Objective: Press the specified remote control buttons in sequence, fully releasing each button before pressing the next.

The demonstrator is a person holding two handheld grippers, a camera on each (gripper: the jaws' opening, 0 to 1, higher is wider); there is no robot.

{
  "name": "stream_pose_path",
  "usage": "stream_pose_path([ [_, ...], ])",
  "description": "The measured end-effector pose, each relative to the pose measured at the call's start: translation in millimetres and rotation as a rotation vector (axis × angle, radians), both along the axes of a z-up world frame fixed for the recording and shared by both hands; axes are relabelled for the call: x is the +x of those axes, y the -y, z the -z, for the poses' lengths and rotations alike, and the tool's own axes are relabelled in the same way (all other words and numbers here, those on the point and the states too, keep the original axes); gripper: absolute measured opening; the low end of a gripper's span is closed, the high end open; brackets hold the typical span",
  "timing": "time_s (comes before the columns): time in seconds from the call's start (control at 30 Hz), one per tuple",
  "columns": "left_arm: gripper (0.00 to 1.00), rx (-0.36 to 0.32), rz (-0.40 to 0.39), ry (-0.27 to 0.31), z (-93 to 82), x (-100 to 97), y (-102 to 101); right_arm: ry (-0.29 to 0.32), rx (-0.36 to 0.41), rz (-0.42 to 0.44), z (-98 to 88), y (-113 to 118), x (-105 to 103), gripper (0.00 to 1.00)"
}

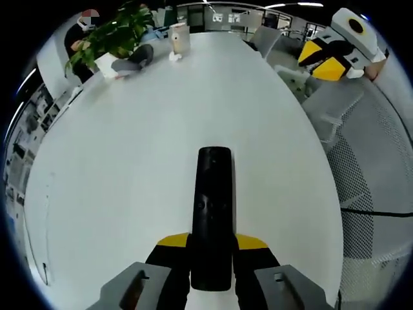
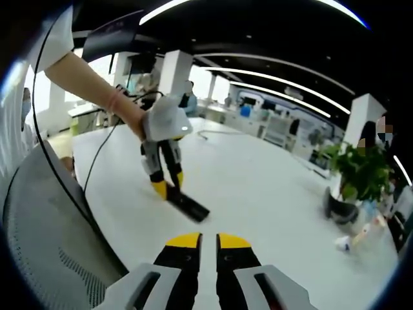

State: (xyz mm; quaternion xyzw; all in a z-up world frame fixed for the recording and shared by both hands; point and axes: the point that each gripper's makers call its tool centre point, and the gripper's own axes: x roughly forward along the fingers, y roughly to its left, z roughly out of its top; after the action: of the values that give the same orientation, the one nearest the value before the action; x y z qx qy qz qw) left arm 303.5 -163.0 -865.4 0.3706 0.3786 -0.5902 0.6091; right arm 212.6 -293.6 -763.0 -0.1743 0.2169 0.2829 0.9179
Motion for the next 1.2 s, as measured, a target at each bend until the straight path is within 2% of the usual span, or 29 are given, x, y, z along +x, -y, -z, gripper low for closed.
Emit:
stream_pose_path([
  [0.73, 0.24, -0.009, -0.015, -0.002, 0.8, -28.6, -4, 0.008, -0.005, -0.010, -1.0, -1, -1, 0.04],
  [1.2, 0.24, 0.012, 0.014, -0.002, 0.7, -47.3, -6, 0.005, -0.009, -0.018, -0.4, -3, -2, 0.04],
])
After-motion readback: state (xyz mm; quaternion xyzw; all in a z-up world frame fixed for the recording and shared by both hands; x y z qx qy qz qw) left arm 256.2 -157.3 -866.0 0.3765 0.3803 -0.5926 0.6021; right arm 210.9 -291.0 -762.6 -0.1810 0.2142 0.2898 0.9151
